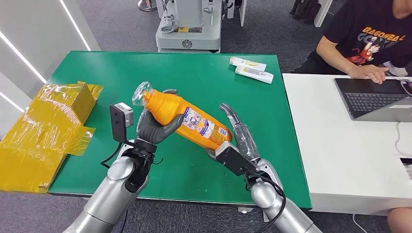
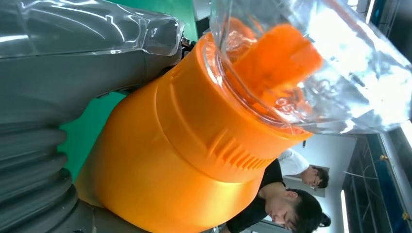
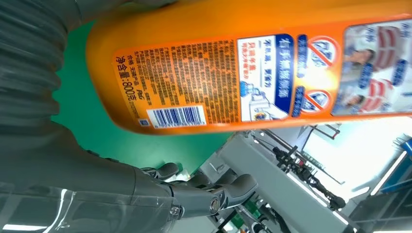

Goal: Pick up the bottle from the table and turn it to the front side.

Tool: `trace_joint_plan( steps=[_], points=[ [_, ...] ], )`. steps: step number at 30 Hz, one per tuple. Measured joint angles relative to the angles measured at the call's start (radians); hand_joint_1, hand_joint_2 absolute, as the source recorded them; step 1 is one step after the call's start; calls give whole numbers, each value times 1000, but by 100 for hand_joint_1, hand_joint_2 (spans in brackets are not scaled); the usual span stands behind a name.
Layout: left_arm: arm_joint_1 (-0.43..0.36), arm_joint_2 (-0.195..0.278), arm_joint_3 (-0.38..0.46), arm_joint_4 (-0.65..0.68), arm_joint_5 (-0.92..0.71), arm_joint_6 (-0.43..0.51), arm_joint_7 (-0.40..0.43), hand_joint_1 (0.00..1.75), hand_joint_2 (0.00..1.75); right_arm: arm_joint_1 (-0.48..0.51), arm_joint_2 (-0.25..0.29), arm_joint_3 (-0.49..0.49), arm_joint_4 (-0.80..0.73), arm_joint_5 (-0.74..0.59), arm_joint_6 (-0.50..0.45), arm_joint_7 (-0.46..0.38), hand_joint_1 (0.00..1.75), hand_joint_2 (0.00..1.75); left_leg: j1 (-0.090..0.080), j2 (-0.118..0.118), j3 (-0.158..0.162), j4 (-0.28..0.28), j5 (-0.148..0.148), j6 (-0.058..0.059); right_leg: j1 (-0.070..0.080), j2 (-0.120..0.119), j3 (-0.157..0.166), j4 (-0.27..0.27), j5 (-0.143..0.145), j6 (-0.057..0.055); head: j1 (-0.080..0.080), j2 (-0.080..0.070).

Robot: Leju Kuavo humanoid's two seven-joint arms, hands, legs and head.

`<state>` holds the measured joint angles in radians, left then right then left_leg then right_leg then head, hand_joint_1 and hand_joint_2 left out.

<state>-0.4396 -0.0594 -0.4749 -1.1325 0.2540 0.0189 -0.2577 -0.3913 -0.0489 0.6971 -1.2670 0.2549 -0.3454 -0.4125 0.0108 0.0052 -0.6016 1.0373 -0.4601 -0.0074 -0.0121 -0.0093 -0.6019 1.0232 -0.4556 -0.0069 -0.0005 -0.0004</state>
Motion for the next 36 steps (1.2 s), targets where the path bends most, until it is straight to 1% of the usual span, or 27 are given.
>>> trace_joint_plan(
  steps=[2, 6, 11, 13, 20, 27, 29, 31, 33, 36],
  points=[
    [4, 2, 1, -5, -2, 2, 2, 175, 175, 22, -1, -6, -40, -29, -13, 1, 0, 175, 0, -1, 0, 0, 0, 0, 0, -1, 0, 0, 0, 0, 0, 0],
    [36, 13, 5, -11, -16, 13, 14, 175, 175, 98, -1, -26, -175, -103, -76, -6, 0, 175, 0, 0, 0, 0, 0, 0, 0, 0, -1, 0, 0, 0, 0, 0],
    [67, 19, 26, -34, -34, 47, 15, 175, 175, 227, 7, -27, -335, -133, -109, -11, 0, 175, 0, 0, -1, 0, -1, 0, 0, -1, -1, 0, -1, 0, 0, 0],
    [78, 20, 41, -48, -42, 59, 15, 175, 175, 262, 13, -26, -383, -124, -114, -18, 0, 175, 0, 0, -2, -1, -1, 0, 0, 0, -2, 0, -1, 0, 0, 0],
    [93, 28, 91, -111, -81, 74, 14, 175, 175, 291, 18, -33, -487, -98, -109, -33, 0, 175, 0, 0, -1, 0, 0, 0, 0, 0, -1, 0, 0, 0, 0, 0],
    [77, 48, 135, -179, -171, 88, 21, 175, 175, 308, 24, -35, -503, -99, -95, -39, 0, 175, 0, 0, -1, 0, 0, 0, 0, 0, -1, 0, 0, 0, 0, 0],
    [65, 64, 142, -195, -224, 95, 28, 175, 175, 314, 25, -35, -507, -98, -96, -42, 0, 175, 0, 0, -1, 0, 0, 0, 0, 0, -2, 0, 0, 0, 0, 0],
    [43, 97, 144, -205, -302, 102, 42, 175, 175, 322, 25, -35, -513, -94, -94, -42, 0, 175, 0, 0, -1, 0, 0, 0, 0, 0, -2, 0, 0, 0, 0, 0],
    [12, 147, 147, -208, -386, 96, 60, 175, 175, 333, 25, -38, -519, -89, -91, -44, 0, 175, 0, 1, -1, -1, 0, 0, 0, 1, -2, 0, 0, 0, 0, 0],
    [-36, 234, 155, -203, -508, 63, 74, 175, 175, 351, 25, -47, -531, -84, -85, -49, 0, 175, 1, 1, 0, -1, 0, 0, 1, 1, -2, 1, 0, 0, 0, 0]
  ],
)
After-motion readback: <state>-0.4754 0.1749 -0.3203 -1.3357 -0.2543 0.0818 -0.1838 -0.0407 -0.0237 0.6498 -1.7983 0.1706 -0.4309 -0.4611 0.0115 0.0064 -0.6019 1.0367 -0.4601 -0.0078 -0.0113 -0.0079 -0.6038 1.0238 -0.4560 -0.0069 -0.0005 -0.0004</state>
